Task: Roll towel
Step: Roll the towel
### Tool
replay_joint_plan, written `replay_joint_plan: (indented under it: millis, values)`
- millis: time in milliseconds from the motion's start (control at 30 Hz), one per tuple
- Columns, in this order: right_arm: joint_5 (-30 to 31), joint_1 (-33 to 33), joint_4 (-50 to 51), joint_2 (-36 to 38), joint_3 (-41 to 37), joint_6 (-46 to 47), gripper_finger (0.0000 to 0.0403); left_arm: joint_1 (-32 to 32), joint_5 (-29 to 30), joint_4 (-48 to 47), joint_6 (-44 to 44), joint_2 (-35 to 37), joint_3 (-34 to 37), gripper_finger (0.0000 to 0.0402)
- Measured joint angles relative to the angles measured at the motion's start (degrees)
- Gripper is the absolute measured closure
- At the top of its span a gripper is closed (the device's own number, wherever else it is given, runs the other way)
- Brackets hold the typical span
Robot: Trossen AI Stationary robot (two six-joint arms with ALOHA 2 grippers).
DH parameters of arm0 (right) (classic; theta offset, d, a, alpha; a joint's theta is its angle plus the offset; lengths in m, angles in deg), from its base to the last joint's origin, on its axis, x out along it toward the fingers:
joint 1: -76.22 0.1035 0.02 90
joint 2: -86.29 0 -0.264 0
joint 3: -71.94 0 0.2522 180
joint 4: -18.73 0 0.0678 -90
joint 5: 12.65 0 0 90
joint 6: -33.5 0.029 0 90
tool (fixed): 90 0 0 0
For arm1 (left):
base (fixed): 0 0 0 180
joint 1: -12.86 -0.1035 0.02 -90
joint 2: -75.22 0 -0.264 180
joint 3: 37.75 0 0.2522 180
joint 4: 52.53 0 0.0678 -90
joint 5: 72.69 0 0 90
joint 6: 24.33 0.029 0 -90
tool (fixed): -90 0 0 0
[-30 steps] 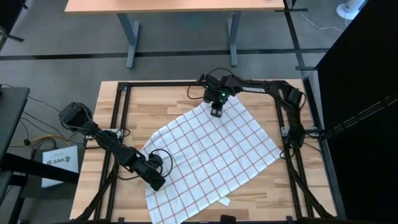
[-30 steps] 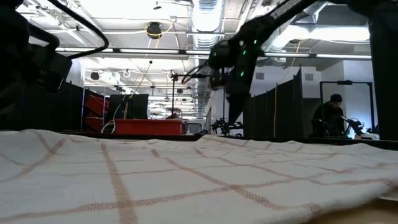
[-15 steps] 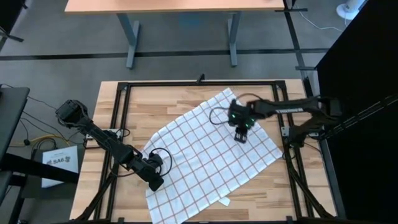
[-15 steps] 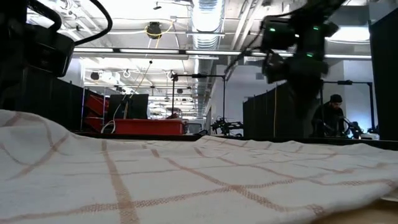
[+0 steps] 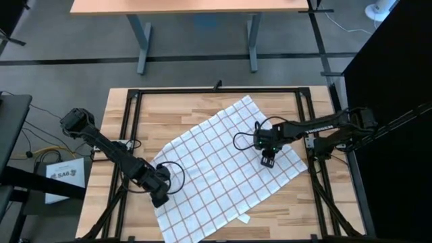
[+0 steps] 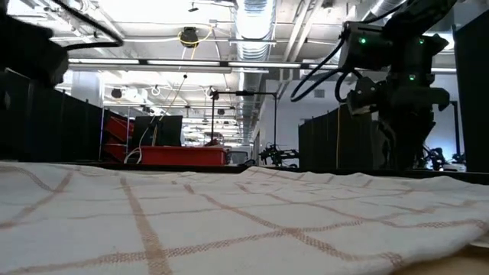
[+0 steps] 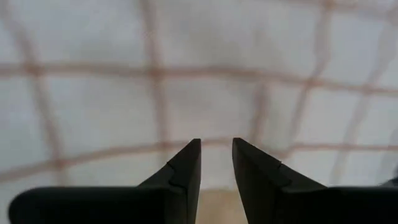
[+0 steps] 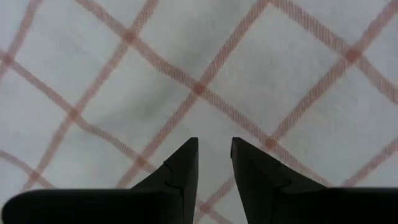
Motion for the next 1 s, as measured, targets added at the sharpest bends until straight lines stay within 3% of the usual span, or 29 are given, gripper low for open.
replay_joint_plan:
  millis: [100,300,467,767,1000]
  values:
    - [0.0,-0.6,-1.3,0.0,0.0,-0.5,0.0317,0.1,-0.2,-2.3,2.0,-0.1,0.0,0.0325]
    - [0.0,-0.5,5.3,0.3,0.0,-0.5,0.0317,0.5,-3.0,5.4,1.0,0.2,-5.8,0.0325]
    - [-0.2,1.9,5.8,0.4,-1.8,0.5,0.0317,2.8,-3.1,5.0,0.8,-5.1,-7.4,0.0325]
    - [-0.9,8.7,-0.2,0.3,-2.7,13.4,0.0317,0.9,-4.4,10.9,5.3,-17.3,-7.5,0.0325]
    - [-0.1,1.2,-3.0,-4.9,-2.3,13.7,0.033,-0.7,-3.3,14.6,8.8,-19.4,-7.6,0.0325]
